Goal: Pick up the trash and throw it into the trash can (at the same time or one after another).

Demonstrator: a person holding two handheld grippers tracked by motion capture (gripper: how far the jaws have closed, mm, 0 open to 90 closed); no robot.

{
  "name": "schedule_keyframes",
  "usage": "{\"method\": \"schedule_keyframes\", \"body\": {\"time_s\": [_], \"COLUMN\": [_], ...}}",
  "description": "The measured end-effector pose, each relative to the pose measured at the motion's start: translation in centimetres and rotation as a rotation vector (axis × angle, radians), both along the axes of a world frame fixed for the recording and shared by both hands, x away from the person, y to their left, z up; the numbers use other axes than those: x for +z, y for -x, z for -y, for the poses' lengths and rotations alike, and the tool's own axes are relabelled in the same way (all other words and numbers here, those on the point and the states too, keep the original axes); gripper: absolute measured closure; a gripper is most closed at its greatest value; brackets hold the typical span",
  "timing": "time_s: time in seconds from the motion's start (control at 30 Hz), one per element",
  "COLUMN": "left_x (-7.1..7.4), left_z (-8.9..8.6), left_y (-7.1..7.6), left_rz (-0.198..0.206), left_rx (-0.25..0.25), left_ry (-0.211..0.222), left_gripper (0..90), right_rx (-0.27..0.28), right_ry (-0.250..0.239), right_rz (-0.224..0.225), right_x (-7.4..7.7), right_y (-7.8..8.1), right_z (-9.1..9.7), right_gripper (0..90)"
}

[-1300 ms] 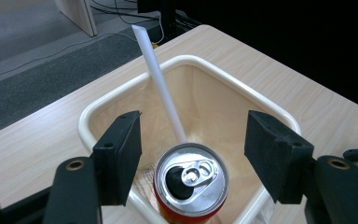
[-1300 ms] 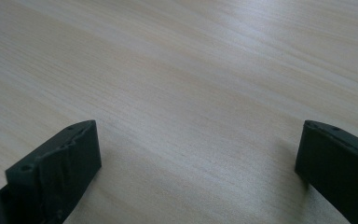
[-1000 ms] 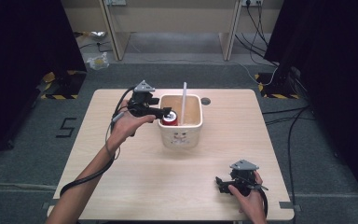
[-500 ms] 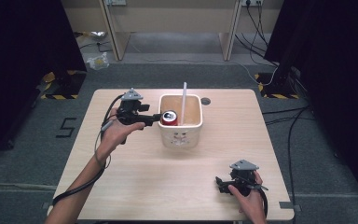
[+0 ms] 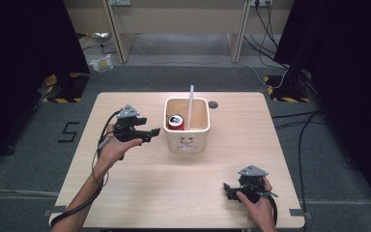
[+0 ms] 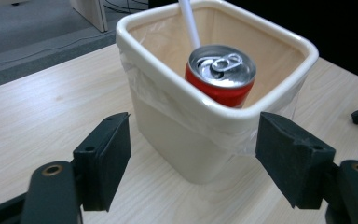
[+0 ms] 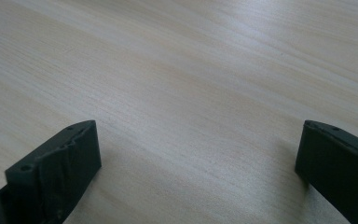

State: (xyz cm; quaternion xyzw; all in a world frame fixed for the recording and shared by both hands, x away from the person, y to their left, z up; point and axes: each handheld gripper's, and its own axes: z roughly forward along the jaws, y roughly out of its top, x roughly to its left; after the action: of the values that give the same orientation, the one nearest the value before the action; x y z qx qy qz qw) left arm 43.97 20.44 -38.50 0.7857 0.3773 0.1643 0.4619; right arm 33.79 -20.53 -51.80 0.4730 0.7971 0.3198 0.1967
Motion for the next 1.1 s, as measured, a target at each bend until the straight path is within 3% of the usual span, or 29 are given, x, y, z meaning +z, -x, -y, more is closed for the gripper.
{"method": "schedule_keyframes", "body": {"time_s": [0.2,1.1], "left_x": [-1.1,-3.7], "left_z": [-0.2,-1.6], "left_y": [0.8,3.9], "left_rz": [0.003,0.027], "left_rx": [0.009,-0.004], "left_ry": [-0.002,0.000], "left_gripper": [21.7,21.4], "right_rx": [-0.001,-0.002], "right_ry": [0.000,-0.001], "right_rz": [0.000,-0.001], "right_x": [0.0,0.0], "right_y": [0.0,0.0], "right_z": [0.0,0.0], "right_gripper": [0.2,0.1]}}
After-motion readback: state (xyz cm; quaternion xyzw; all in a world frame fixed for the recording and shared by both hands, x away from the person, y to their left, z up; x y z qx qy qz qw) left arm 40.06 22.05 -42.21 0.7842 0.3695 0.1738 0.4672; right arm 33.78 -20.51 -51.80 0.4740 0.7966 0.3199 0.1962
